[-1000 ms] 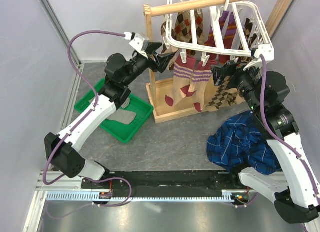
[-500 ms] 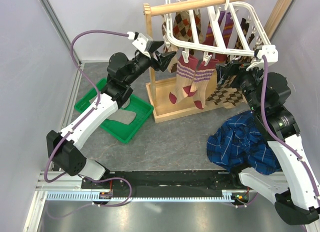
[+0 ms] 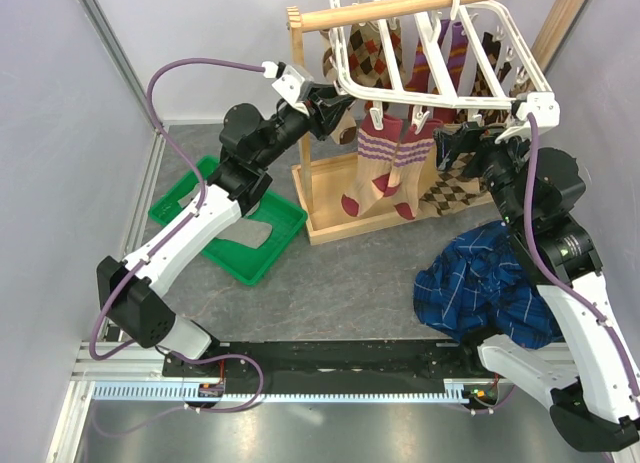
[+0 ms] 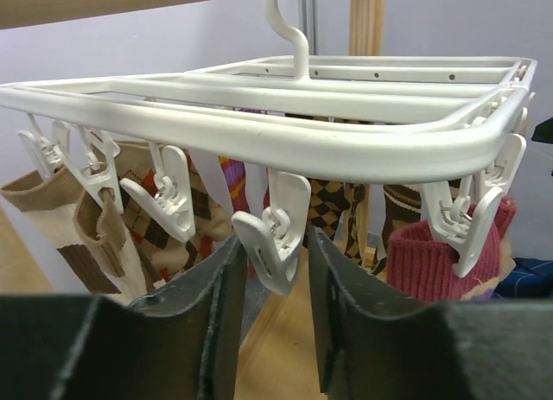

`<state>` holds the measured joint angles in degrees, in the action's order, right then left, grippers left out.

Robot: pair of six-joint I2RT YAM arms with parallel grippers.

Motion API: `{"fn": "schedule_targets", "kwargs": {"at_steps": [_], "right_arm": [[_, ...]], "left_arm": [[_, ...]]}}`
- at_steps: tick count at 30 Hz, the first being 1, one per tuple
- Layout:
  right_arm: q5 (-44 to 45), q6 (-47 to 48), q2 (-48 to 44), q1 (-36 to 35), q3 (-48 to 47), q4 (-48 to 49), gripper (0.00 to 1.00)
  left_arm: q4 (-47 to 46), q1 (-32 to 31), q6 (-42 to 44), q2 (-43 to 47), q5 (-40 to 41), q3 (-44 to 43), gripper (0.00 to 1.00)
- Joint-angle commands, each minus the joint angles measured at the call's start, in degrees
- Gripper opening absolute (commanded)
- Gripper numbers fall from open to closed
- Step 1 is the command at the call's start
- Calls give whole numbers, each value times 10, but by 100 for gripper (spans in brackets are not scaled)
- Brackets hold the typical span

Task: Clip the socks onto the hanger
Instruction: Rotate the hanger at the clothesline.

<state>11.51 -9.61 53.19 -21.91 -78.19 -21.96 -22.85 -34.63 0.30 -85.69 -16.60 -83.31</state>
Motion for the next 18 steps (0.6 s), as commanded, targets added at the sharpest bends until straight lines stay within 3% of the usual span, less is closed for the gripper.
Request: {"fn": "schedule_targets", "kwargs": {"at_steps": [1, 4, 10, 14, 18], "right_arm": [[-5, 5, -12, -2, -3, 4, 98], [-17, 5, -16, -2, -8, 3, 98], [-67, 11, -26, -2, -23, -3, 98], [-106, 25, -33, -2, -35, -17, 98], [-157, 37, -34, -2, -62, -44, 98]], "left_arm": [[-23, -15, 16, 8, -5, -4, 37], [-23, -26, 16, 11, 1, 9, 36], [-23, -47, 28, 17, 16, 19, 20], [-22, -62, 43, 25, 36, 30, 2], [-19, -82, 44, 31, 42, 39, 2]]}}
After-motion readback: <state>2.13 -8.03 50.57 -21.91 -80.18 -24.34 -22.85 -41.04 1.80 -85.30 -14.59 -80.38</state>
